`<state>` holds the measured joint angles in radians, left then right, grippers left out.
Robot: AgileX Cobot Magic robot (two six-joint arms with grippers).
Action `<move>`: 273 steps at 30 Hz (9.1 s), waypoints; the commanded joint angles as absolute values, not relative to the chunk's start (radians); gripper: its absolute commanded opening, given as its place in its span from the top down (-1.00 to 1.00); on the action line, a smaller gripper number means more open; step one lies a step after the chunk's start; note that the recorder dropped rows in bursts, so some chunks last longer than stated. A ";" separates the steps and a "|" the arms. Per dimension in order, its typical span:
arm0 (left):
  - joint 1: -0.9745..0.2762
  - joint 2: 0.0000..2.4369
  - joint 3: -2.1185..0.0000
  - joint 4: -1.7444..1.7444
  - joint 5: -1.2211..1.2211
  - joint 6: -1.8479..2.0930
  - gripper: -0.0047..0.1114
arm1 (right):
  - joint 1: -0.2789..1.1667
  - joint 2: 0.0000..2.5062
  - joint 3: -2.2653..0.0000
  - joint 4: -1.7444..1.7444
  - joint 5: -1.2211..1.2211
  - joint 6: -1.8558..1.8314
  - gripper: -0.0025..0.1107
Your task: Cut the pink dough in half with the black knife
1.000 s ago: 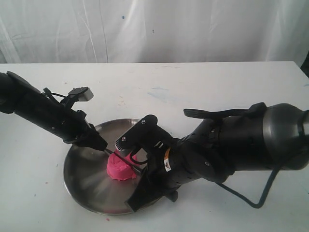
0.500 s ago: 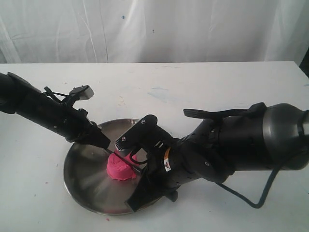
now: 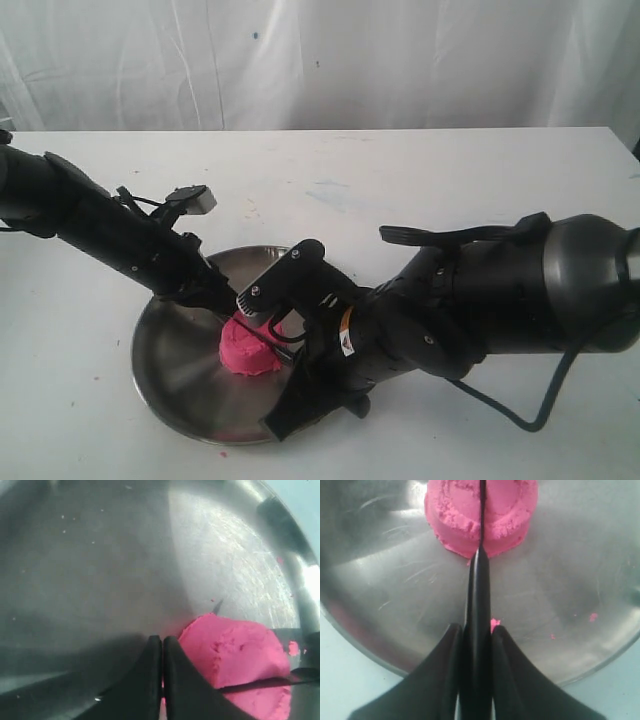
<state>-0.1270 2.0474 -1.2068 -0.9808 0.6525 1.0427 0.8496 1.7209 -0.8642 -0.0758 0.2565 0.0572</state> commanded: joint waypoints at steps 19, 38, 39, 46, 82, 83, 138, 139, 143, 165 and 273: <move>-0.122 1.909 -1.200 -0.859 0.647 0.972 0.77 | 0.847 1.737 -0.870 -0.080 0.337 0.048 0.96; -0.122 1.907 -1.200 -0.858 0.655 0.956 0.77 | 0.847 1.735 -1.005 -0.116 0.691 0.023 0.96; -0.122 1.907 -1.200 -0.858 0.655 0.956 0.77 | 0.847 1.735 -1.014 -0.116 0.707 0.021 0.96; -0.122 1.907 -1.200 -0.863 0.655 0.955 0.77 | 0.849 1.735 -1.025 -0.082 0.776 -0.038 0.96; -0.122 1.907 -1.200 -0.881 0.649 0.953 0.77 | 0.849 1.737 -1.027 -0.139 0.938 -0.092 0.96; -0.122 1.907 -1.200 -0.881 0.649 0.953 0.77 | 0.849 1.737 -1.029 -0.139 0.938 -0.093 0.96; -0.122 1.907 -1.200 -0.882 0.655 0.951 0.77 | 0.847 1.772 -1.086 -0.275 0.910 0.006 0.96; -0.122 1.902 -1.200 -0.882 0.652 0.941 0.77 | 0.847 1.772 -1.086 -0.279 0.910 0.008 0.96; -0.122 1.858 -1.200 -0.882 0.651 0.934 0.77 | 0.846 1.772 -1.086 -0.309 0.910 0.050 0.96; -0.122 1.375 -1.110 -0.634 0.630 0.643 0.77 | 0.555 1.494 -0.859 0.634 0.453 -0.126 0.96; -0.122 1.226 -0.885 -0.672 0.462 0.651 0.77 | 0.311 0.021 0.000 0.184 0.270 -0.015 0.96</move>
